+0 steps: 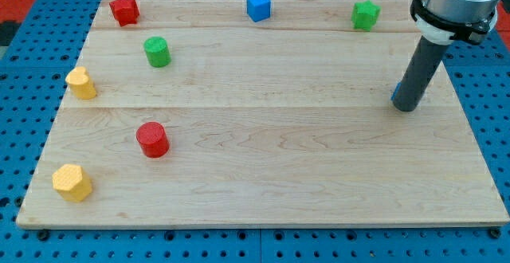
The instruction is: Move the green circle right a bit
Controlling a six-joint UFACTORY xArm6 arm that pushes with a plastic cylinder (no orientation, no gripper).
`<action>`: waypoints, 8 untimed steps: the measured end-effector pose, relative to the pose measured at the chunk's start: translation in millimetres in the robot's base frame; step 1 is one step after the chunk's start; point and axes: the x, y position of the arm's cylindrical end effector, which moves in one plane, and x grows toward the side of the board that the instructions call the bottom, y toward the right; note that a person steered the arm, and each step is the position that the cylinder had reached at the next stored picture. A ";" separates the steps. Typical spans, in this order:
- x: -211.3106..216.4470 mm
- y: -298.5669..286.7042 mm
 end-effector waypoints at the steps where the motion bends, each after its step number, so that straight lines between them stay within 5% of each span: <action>1: 0.0 0.2; 2: 28.6 -5.2; 5: 68.4 -175.1; 6: 55.2 -213.0; 7: -30.8 -211.9; 8: -68.2 -306.3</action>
